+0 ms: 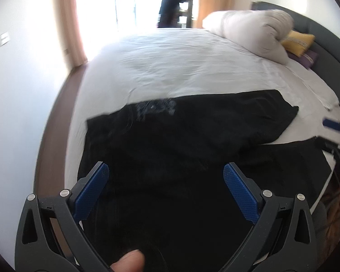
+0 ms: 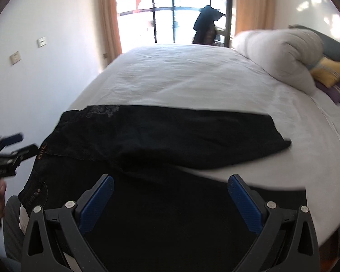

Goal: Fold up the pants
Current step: 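Grasp the jeans waistband with the left tool while the right tool grasps the waistband beside it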

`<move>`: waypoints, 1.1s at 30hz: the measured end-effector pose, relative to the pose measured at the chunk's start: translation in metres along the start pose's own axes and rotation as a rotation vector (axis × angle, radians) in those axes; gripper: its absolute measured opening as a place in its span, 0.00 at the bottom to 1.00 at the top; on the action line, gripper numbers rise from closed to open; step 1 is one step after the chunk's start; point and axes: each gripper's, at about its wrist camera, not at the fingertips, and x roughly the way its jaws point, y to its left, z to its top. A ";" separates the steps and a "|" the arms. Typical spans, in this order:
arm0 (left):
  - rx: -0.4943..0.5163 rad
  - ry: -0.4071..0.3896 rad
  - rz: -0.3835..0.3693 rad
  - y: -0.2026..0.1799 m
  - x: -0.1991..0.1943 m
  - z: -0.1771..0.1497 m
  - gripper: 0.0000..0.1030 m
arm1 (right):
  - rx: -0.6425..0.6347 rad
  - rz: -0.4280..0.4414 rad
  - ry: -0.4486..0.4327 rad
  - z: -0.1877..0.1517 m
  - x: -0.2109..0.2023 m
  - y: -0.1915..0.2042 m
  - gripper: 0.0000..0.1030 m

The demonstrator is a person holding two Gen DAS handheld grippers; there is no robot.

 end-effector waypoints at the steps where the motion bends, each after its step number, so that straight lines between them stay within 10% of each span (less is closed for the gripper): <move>1: 0.025 0.016 -0.009 0.005 0.009 0.008 1.00 | -0.042 0.028 -0.008 0.013 0.007 -0.002 1.00; 9: 0.343 0.183 -0.034 0.070 0.113 0.097 1.00 | -0.368 0.193 0.095 0.087 0.094 0.006 0.90; 13: 0.332 0.336 -0.166 0.105 0.168 0.120 0.99 | -0.428 0.261 0.197 0.108 0.149 0.009 0.71; 25: 0.306 0.560 -0.341 0.131 0.253 0.117 0.68 | -0.495 0.395 0.292 0.136 0.239 0.018 0.67; 33: 0.323 0.591 -0.324 0.124 0.250 0.118 0.10 | -0.548 0.409 0.327 0.147 0.258 0.031 0.62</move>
